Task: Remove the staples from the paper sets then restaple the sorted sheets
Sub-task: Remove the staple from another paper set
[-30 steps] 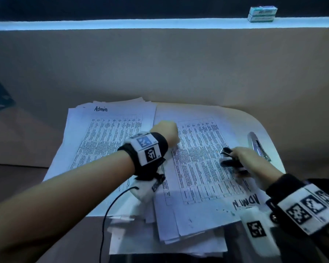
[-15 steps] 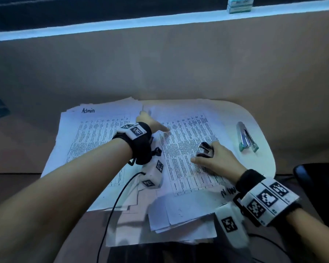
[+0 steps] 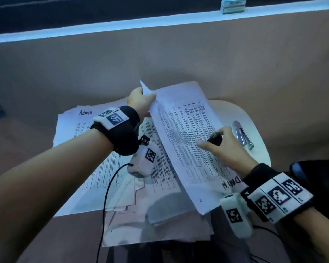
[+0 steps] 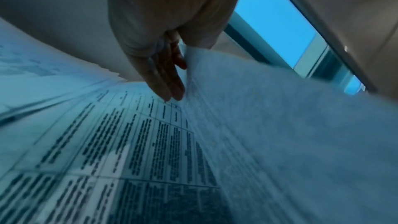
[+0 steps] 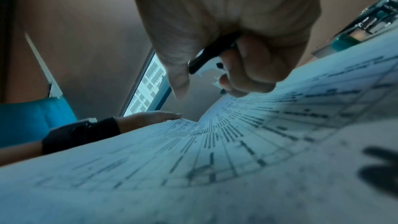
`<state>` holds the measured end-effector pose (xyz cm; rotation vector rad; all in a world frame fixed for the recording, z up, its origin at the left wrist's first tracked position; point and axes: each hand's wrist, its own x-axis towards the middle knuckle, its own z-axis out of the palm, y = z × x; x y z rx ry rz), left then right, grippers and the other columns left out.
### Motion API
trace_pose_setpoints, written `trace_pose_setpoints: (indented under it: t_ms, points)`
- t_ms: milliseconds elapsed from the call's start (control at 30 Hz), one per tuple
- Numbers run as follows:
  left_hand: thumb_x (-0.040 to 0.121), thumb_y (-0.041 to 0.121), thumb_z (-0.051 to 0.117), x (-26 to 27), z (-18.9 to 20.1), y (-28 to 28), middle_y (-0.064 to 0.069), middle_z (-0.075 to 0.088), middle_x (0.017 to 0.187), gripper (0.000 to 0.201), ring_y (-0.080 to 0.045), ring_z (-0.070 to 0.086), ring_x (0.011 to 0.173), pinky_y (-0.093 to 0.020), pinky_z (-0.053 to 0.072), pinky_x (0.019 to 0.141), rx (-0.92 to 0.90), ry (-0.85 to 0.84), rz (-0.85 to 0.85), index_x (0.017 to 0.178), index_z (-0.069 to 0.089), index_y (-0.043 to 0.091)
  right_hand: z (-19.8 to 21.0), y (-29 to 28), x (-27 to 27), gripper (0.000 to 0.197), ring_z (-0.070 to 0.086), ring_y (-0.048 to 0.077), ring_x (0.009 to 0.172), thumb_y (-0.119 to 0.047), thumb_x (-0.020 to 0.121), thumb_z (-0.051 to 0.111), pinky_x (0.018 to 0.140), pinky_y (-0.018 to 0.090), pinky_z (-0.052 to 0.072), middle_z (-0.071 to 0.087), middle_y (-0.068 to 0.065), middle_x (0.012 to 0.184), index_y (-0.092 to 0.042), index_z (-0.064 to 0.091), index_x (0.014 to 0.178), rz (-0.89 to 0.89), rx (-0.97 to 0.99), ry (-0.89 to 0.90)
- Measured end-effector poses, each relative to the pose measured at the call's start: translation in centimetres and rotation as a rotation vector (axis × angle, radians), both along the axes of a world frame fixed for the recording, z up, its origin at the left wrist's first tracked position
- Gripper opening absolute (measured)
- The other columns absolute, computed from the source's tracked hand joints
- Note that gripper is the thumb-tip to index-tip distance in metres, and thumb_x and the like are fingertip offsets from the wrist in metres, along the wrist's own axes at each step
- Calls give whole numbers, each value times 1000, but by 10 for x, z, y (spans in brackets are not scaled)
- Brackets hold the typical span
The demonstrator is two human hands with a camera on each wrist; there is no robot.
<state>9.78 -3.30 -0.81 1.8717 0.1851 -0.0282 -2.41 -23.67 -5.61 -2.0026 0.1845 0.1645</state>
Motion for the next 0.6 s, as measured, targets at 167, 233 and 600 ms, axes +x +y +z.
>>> trace_pose_setpoints:
  t_ms: [167,233,600]
  points:
    - [72,22,58,-5,13,7,-13,56,92,21,-24,57,81,-51,52,74,-47,-163,65,88,47,12,8,0,2,8,64,22,64,-17,95,47,49,24,42,59,9,82,-13,42,92,-37,-149,-152]
    - [67,25,58,-8,15,8,-18,61,96,22,-29,61,85,-58,49,84,-77,-218,50,84,49,13,11,0,1,10,64,15,57,-15,96,47,51,21,48,63,12,87,-8,44,101,-61,-73,-160]
    - [92,6,53,-23,66,6,-6,62,103,15,-20,59,99,-39,45,99,-261,-496,-188,107,49,7,36,-10,20,28,50,18,68,-39,93,49,53,27,36,55,8,86,-12,42,95,-193,-69,-262]
